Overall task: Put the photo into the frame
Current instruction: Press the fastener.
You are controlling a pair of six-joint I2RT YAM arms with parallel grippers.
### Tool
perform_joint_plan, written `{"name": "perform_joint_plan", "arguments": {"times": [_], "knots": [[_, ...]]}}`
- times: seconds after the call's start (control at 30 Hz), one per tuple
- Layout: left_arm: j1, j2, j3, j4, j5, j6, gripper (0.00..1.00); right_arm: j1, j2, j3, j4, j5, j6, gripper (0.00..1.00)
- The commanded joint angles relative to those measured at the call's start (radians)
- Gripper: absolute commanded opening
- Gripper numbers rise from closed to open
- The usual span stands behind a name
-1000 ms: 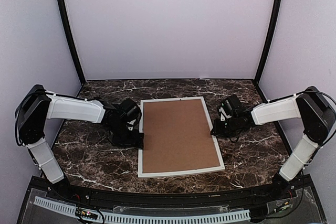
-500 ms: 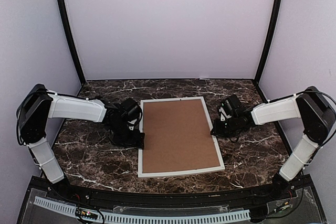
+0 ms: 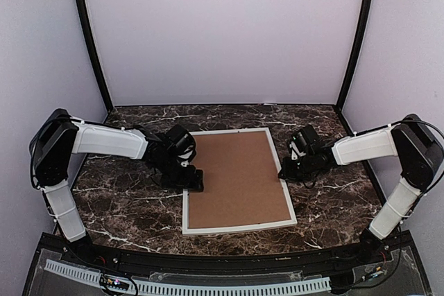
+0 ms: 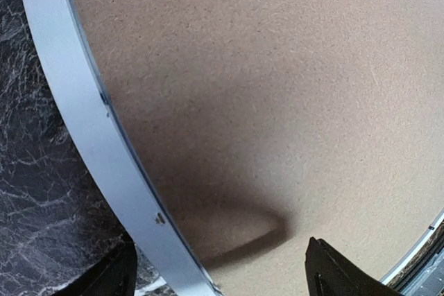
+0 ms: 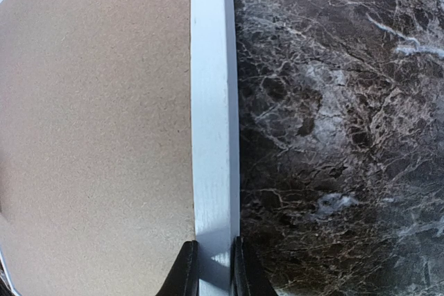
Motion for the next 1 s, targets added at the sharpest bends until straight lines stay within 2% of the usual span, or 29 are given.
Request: {"name": "perform_joint_plan", "arguments": {"times": [0.0,0.2,0.4,0.97], "knots": [[-0.008,0.026,-0.012,-0.004,0.046,0.028,0.87,0.02,0.023,-0.02,-0.047,-0.044,0.037,0.05],[-0.009,-0.04,-0.005,-0.067,-0.04,0.033,0.87,0.023,0.022,-0.025,-0.045,-0.044,0.041,0.05],[-0.004,-0.128,-0.074,-0.138,-0.155,0.017,0.87,0.026,0.023,-0.031,-0.04,-0.047,0.042,0.05],[0.021,-0.155,-0.117,-0.112,-0.172,-0.023,0.87,0.033,0.04,-0.027,-0.036,-0.052,0.043,0.04]]}}
